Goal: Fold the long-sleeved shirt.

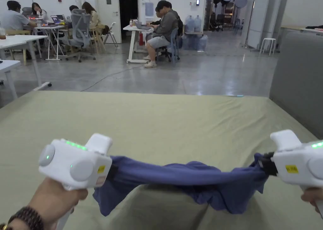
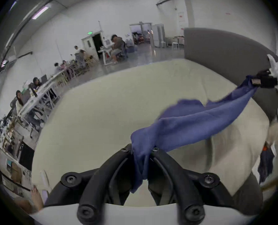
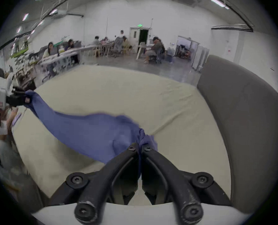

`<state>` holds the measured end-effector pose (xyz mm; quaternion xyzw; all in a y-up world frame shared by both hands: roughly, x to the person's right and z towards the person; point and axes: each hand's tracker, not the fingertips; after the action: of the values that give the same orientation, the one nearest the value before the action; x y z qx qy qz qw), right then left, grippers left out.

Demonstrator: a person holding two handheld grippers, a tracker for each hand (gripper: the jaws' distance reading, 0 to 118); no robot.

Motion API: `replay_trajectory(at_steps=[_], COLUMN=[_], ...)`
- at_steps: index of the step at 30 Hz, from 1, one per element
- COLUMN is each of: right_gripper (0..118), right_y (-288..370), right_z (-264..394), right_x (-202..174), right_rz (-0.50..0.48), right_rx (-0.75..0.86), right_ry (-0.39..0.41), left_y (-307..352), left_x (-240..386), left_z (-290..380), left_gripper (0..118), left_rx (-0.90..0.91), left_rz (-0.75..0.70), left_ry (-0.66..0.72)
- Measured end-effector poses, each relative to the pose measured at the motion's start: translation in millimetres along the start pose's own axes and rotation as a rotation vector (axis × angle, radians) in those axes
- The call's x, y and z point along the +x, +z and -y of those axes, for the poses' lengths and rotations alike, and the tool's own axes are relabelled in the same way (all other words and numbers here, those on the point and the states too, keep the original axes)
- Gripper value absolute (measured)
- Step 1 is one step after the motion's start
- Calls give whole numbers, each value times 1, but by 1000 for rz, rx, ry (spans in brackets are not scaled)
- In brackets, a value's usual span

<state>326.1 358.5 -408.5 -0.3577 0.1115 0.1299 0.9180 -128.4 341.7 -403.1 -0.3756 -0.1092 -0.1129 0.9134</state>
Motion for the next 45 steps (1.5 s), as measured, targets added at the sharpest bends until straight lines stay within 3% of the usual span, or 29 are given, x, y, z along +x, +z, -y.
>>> replay_trajectory(at_steps=[9, 13, 15, 16, 17, 19, 20, 21, 23, 24, 25, 26, 27, 28, 30, 33, 36, 40, 45], right_gripper=[0, 0, 0, 10, 33, 103, 109, 108, 108, 101, 58, 0, 0, 0, 0, 0, 0, 0, 0], right_y=[-16, -24, -21, -13, -8, 9, 16, 26, 36, 38, 39, 38, 32, 26, 12, 0, -12, -30, -46], right_z=[186, 218, 218, 215, 211, 198, 192, 183, 164, 157, 149, 145, 141, 141, 132, 127, 120, 108, 99], right_x=[-57, -67, -71, -71, -71, -71, -66, -66, -69, -69, -72, -76, -82, -86, -101, -111, -114, -111, -106], right_rz=[-96, -110, -111, -90, -89, -91, -101, -124, -80, -67, -52, -51, -48, 9, -70, -100, -124, -111, -113], right_rx=[-391, -455, -443, -413, -398, -334, -301, -244, -190, -208, -214, -204, -203, -225, -241, -230, -237, -255, -266], right_ry=[66, 55, 45, 37, 35, 19, 22, 34, 53, 60, 64, 59, 58, 50, 86, 91, 83, 60, 46], left_y=[-29, -19, -11, -6, -1, 21, 31, 44, 61, 66, 69, 69, 66, 58, 43, 11, -28, -76, -116], left_x=[47, 55, 54, 51, 48, 48, 45, 39, 29, 22, 14, 11, 4, -1, -4, -9, -4, 4, 4], left_z=[196, 224, 222, 219, 216, 209, 203, 195, 176, 168, 160, 152, 147, 144, 138, 137, 138, 146, 159], left_gripper=[8, 8, 9, 21, 50, 116, 118, 118, 117, 107, 66, 14, 0, 0, 0, 0, 86, 84, 82], left_rx=[-474, -389, -401, -393, -394, -373, -331, -267, -202, -175, -149, -137, -131, -136, -155, -220, -308, -415, -443], left_rz=[215, 179, 179, 187, 202, 208, 209, 216, 177, 149, 111, 90, 69, 40, 31, 50, 22, -84, -88], left_ry=[41, -43, -20, -1, 4, -19, -43, -48, -26, 0, 28, 44, 61, 81, 144, 227, 246, 260, 294])
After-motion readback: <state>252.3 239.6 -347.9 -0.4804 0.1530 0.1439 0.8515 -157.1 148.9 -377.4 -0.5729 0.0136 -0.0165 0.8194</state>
